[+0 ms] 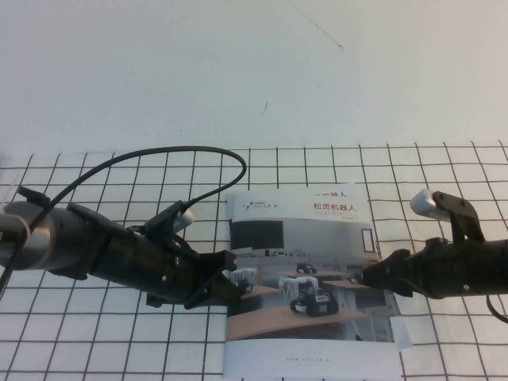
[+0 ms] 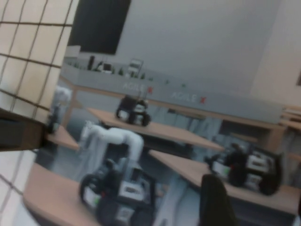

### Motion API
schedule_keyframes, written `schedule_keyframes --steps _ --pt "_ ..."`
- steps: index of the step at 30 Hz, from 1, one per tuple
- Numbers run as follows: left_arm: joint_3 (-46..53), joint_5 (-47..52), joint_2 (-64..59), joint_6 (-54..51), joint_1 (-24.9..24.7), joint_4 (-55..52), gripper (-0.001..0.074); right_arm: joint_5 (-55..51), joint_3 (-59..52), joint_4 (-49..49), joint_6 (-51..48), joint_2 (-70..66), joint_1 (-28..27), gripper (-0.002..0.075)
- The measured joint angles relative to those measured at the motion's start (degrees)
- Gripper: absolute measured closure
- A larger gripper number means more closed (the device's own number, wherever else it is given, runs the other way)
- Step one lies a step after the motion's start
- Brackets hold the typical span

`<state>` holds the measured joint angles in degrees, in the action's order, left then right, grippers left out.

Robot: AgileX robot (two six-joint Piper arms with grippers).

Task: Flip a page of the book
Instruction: Open the closed book

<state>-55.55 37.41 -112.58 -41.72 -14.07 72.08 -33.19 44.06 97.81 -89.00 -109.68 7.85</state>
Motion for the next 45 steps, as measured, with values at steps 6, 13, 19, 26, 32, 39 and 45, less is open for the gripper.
schedule_keyframes --steps 6,13,19,26,32,39,45 --pt "0.0 0.0 0.0 0.0 0.0 0.0 0.0738 0.5 0.6 0.1 -0.1 -0.2 0.0 0.0355" --pt "0.0 0.1 0.0 0.0 0.0 0.0 0.0738 -1.1 0.6 0.1 -0.3 -0.4 0.0 0.0354" --pt "0.0 0.1 0.0 0.0 0.0 -0.1 0.0738 -4.1 0.6 0.3 -1.4 -0.5 -0.1 0.0352" --pt "-0.1 0.4 0.0 -0.4 0.1 -0.2 0.0738 -14.6 1.1 0.4 -4.5 -0.5 -0.1 0.0350" --pt "-0.1 0.8 0.0 -0.6 0.2 -0.2 0.0738 -28.3 3.3 0.4 -5.9 -0.5 -0.1 0.0350" --pt "-0.1 0.9 0.0 -0.8 0.3 -0.4 0.0738 -31.8 5.1 0.4 -6.0 -0.5 -0.1 0.0350" --pt "-0.1 1.0 0.0 -0.9 0.3 -0.4 0.0738 -31.9 5.1 0.4 -6.0 -0.5 -0.1 0.0350"
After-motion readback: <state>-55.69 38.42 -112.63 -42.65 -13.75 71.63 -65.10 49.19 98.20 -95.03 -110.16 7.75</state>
